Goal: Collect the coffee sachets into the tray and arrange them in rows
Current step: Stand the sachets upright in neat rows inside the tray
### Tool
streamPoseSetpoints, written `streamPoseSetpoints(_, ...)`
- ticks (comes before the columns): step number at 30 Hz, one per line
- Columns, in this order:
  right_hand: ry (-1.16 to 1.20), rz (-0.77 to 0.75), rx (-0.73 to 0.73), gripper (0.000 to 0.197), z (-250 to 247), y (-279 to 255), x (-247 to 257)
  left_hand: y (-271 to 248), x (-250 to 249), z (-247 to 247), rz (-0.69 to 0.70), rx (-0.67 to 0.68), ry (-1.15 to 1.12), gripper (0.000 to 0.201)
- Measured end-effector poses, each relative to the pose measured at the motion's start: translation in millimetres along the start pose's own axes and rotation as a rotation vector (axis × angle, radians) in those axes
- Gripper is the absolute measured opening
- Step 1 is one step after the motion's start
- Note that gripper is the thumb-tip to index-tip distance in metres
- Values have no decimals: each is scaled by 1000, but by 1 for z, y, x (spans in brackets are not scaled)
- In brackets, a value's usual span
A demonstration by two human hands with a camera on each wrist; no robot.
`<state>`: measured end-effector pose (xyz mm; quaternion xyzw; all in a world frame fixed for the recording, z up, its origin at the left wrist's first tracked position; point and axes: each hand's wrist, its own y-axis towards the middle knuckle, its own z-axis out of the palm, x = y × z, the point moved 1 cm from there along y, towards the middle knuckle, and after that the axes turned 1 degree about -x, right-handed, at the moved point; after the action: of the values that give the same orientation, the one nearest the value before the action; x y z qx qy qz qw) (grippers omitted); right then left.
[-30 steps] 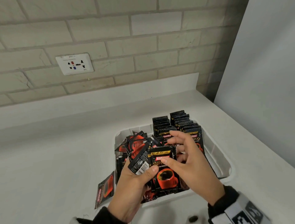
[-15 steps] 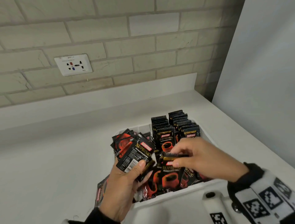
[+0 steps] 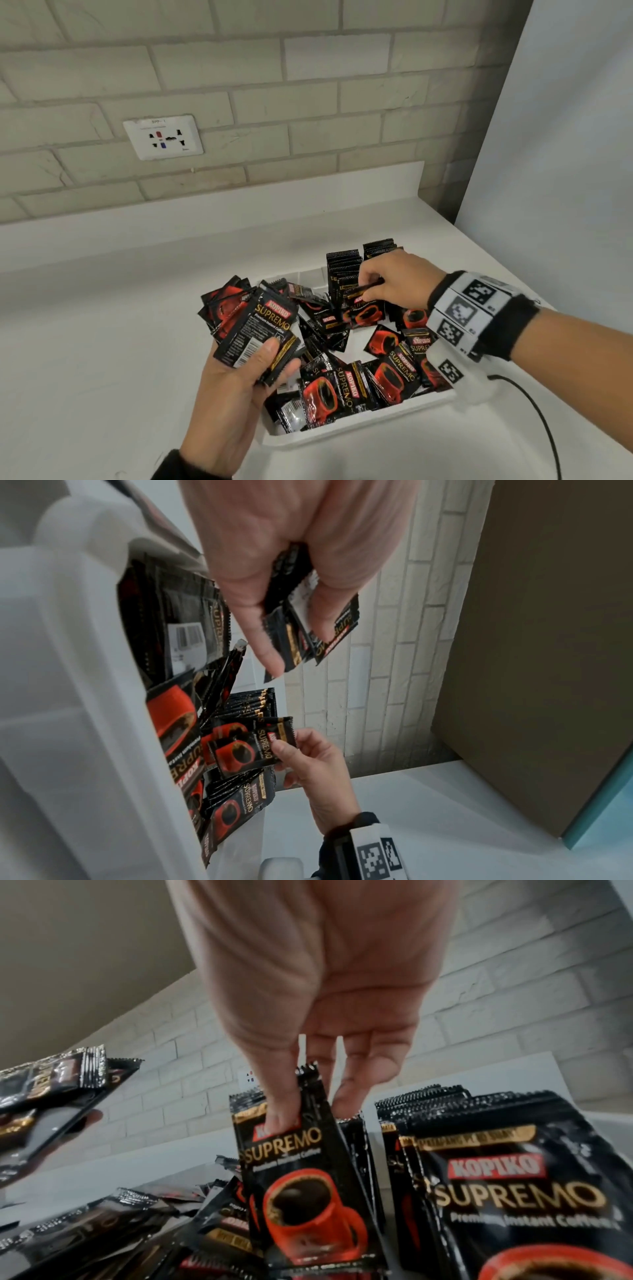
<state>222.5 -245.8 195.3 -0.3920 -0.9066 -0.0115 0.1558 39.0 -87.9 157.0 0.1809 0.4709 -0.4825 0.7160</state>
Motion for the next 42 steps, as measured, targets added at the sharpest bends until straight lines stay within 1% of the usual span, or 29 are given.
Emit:
streamPoseSetpoints(2,-47,5,28,9,2,4,1,0,-1,-2,4,-7,-6,37)
streamPoseSetpoints(5,-89,0,69,16,6,8,1,0,-1,0,0,-9,-13,38)
streamPoseSetpoints(11,-89,15,43,18,6,12,3,0,-2,6,-9,-13,-8,39)
streamPoseSetpoints(12,-107,17,49,20,7,12,3,1,-1,6,-7,-10,-5,43)
streamPoseSetpoints(14,-137,23,62,23,7,12,3,1,-1,5,-17,6,9,58)
streamPoseSetpoints(16,-144,24,65,24,5,12,1,2,-1,6,-31,22,26,65)
streamPoseSetpoints(18,-130,26,66,24,5,12,-1,4,-1,8,-39,30,53,61)
streamPoseSetpoints(20,-117,28,62,22,4,11,-2,5,-1,12,-56,40,51,44)
streamPoseSetpoints(21,-119,29,65,22,3,11,-2,5,-1,15,-63,42,48,40)
streamPoseSetpoints(25,-148,38,55,31,1,10,-1,6,-1,21,-82,38,53,42)
streamPoseSetpoints(28,-160,47,33,36,-3,10,-3,5,0,20,-92,32,59,39)
streamPoseSetpoints(29,-154,51,22,34,-6,9,-4,4,0,19,-92,26,64,38)
streamPoseSetpoints(30,-140,53,4,29,-9,6,-4,4,-1,17,-90,20,72,37)
streamPoseSetpoints(32,-101,40,-23,12,-16,0,-6,4,-2,14,-79,6,77,34)
streamPoseSetpoints(33,-81,33,3,7,-17,-4,-6,4,-2,13,-72,3,76,31)
streamPoseSetpoints(34,-65,21,68,8,-17,-7,-6,4,-2,12,-66,2,76,28)
streamPoseSetpoints(37,-85,6,366,16,-4,-18,-4,5,-3,11,-59,3,79,26)
streamPoseSetpoints(39,-137,21,521,22,7,-23,-3,5,-3,13,-51,23,86,28)
streamPoseSetpoints(40,-161,31,571,25,10,-25,-2,4,-4,14,-48,37,93,31)
streamPoseSetpoints(42,-186,47,613,32,13,-27,-1,5,-5,17,-38,79,120,35)
